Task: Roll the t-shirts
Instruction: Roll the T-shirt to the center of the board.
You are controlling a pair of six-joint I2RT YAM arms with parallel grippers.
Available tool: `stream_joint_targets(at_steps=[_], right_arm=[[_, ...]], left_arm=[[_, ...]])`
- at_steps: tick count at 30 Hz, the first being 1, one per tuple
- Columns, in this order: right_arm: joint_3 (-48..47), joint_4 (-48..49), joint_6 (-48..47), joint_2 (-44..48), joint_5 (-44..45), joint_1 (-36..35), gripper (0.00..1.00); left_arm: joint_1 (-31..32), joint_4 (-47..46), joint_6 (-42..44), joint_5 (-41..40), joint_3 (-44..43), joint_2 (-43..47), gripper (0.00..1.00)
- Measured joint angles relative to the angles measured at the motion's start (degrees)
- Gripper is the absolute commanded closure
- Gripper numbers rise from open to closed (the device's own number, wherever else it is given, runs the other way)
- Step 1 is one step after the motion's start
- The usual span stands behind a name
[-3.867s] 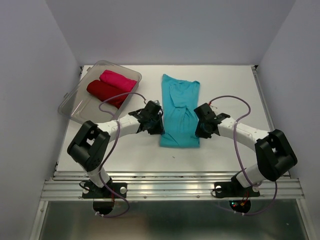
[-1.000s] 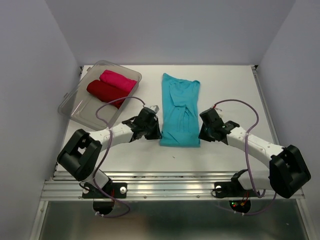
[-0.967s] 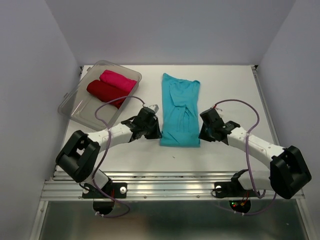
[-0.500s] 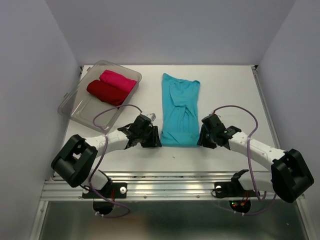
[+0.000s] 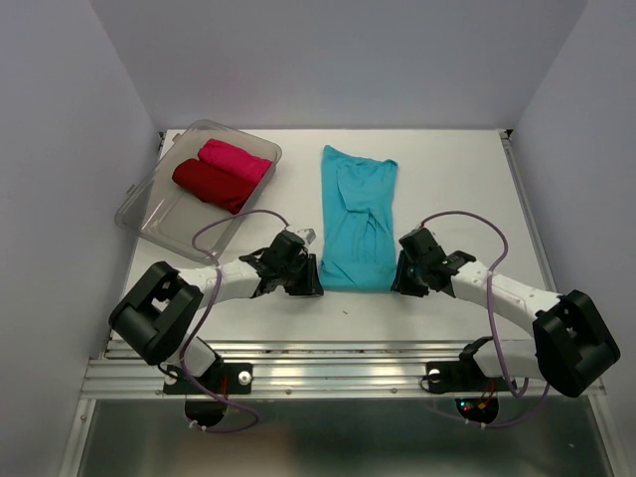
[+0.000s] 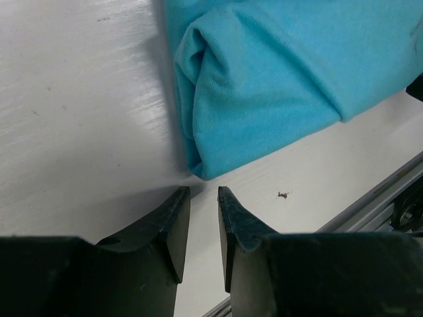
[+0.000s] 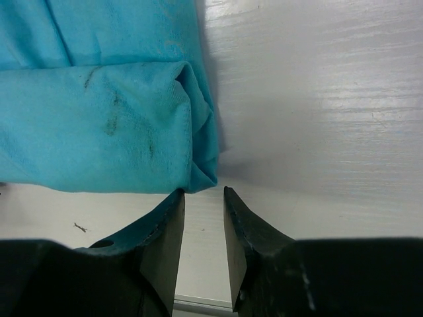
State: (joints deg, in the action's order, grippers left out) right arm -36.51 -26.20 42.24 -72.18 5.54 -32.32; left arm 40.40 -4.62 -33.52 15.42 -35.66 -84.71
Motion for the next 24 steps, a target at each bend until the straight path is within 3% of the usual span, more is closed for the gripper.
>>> stream_joint_targets(at_steps=[12,18,19,24], right_arm=[[0.0,1.97,-0.57,-3.15,0.0,0.0,0.7],[0.0,2.71,-0.98,-3.39,0.02,0.0,0.83],[0.0,2.71,-1.03,-3.39,0.02,0.0,0.89],[0.0,2.73,-1.16,-3.39,0.04,0.0,0.99]], left_arm=[[0.48,-1.86,0.0,-1.18,-1.18,-1.81,0.7],[0.48,-1.84,0.02,-2.32,-2.08,-2.69,0.74],[0.48,-1.79,0.02,-2.47,-2.16,-2.8,0.74],[0.48,-1.44,0.04,-3.54,-2.51,-2.89,0.71]])
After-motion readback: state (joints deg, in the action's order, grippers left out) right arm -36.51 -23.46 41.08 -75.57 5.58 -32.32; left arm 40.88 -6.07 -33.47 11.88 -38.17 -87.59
